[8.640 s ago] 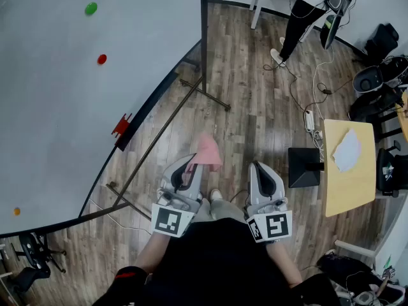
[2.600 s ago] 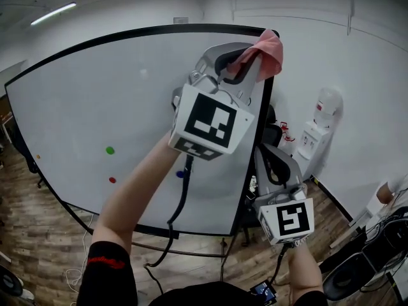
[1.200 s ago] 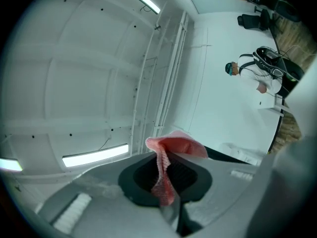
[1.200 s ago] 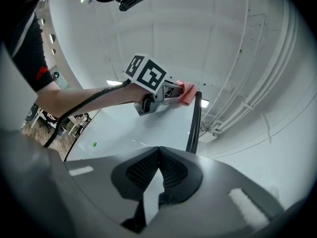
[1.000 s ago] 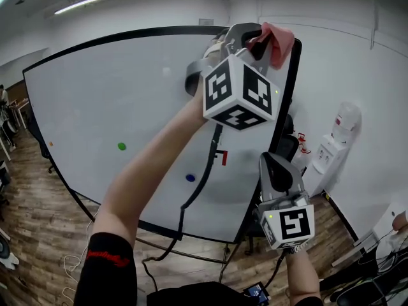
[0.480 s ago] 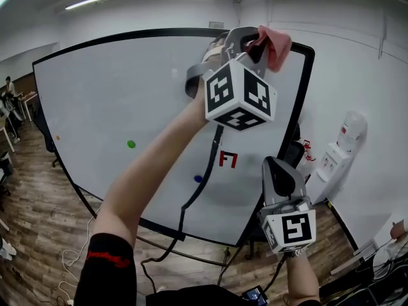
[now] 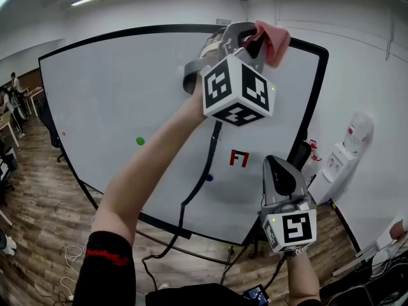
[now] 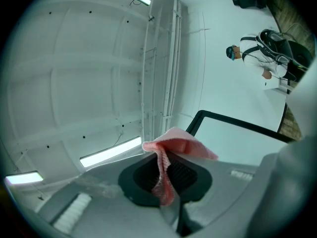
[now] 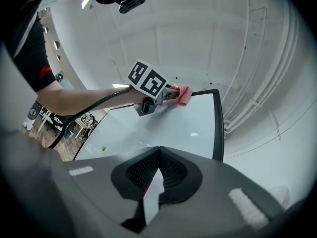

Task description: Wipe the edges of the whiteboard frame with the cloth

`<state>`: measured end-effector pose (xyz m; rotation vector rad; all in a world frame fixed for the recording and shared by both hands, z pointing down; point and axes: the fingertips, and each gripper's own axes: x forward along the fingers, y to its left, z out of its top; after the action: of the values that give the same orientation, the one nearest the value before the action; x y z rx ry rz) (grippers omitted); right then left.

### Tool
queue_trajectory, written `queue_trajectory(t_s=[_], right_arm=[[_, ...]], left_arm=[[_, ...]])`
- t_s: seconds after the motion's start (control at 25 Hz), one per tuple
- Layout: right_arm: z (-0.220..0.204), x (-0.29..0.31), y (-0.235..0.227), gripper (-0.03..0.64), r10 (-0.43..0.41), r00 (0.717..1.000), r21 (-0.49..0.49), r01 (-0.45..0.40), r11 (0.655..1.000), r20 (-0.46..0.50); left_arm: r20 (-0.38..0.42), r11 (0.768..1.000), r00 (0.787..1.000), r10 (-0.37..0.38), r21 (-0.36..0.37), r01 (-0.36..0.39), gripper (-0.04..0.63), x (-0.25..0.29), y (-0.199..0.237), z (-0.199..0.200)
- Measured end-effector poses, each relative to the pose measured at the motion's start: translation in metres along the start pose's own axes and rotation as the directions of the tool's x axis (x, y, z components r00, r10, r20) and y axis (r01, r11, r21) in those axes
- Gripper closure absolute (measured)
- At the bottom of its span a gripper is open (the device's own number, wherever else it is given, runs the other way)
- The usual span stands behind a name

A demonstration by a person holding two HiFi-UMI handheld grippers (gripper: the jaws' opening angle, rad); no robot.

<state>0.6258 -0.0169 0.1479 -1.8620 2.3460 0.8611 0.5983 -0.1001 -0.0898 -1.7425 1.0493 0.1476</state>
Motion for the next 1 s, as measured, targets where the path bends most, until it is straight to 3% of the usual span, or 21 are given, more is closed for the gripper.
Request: queue_trajectory(t_s=[0.6,1.0], right_arm=[[-0.001,0.027,0.033,0.615,0.035,0.999,0.026,-0.035,0.999,0.008],[0.027,0.048,0.041,0.615,0.029,0.998,-0.007,-0.028,1.0,0.054]], left_arm=[[-0.032,0.999,0.999,0.031,0.04,-0.03,0.573,-0.019,0.032,-0.038],[-0.061,0.998,0.997,0.041,0.053,-0.038,0.573,-0.03,0.056,-0.062]])
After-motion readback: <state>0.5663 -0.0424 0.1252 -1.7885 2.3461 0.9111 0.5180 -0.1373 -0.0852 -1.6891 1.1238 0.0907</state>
